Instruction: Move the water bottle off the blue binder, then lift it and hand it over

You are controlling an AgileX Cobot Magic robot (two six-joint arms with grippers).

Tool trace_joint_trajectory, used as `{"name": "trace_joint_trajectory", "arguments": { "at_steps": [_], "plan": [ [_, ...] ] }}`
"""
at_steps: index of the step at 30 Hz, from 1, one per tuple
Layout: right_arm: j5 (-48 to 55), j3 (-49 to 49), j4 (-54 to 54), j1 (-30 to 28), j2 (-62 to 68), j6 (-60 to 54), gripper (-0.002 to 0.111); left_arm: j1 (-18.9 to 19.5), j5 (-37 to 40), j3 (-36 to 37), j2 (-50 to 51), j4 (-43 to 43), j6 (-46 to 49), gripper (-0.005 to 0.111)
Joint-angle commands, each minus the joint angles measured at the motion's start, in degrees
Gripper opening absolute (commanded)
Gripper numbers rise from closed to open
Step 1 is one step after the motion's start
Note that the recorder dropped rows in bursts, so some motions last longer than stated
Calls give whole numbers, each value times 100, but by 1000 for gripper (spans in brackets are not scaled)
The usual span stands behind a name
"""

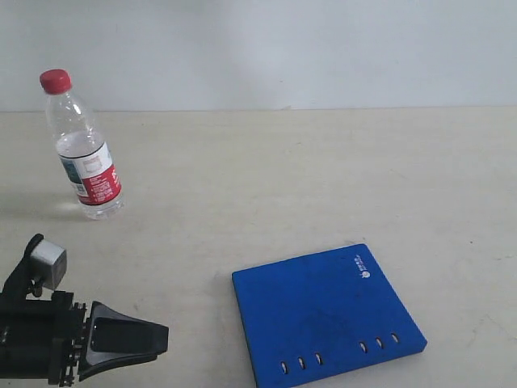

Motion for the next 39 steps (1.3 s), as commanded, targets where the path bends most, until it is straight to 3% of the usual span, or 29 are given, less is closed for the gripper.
{"name": "trace_joint_trajectory", "arguments": {
  "at_steps": [1, 3, 5, 8, 9, 12, 18, 23, 27, 31, 36, 39],
  "plan": [
    [-350, 1238, -356, -36, -351, 1096, 0, -17, 94, -4, 14, -30, 209, 50],
    [-522, 1951, -346, -36, -104, 1890, 9, -17, 94, -4, 14, -30, 268, 50],
    [-815, 2328, -278, -36, 268, 2354, 28, -17, 94, -4, 14, -30, 268, 50],
    [-784, 2101, -105, -36, 685, 2609, 62, -17, 94, -16, 14, -30, 292, 50],
    [-708, 2009, -7, -36, 868, 2776, 68, -17, 94, -49, 14, -30, 291, 50],
    [-367, 1758, 81, -36, 1520, 2916, 63, -17, 94, -244, 14, -30, 332, 50],
    [110, 1269, 232, -36, 3271, 2522, 40, -101, 24, -837, 14, -30, -316, 50],
    [1523, 396, 339, -36, 4540, 1438, 39, -728, -587, -1133, 14, -30, -562, 50],
    [1845, -137, 572, -36, 4978, 812, 40, -1123, -854, -1332, 14, -30, -723, 50],
    [1982, -490, 574, -36, 5211, 687, 48, -1269, -1224, -1522, 49, -30, -998, 51],
    [1939, -661, 598, -36, 5493, 157, 47, -1269, -1322, -1712, 137, -30, -1427, 64],
    [1631, -661, 629, -36, 5479, 9, 47, -1269, -1322, -1723, 192, -30, -1544, 66]
  ]
}}
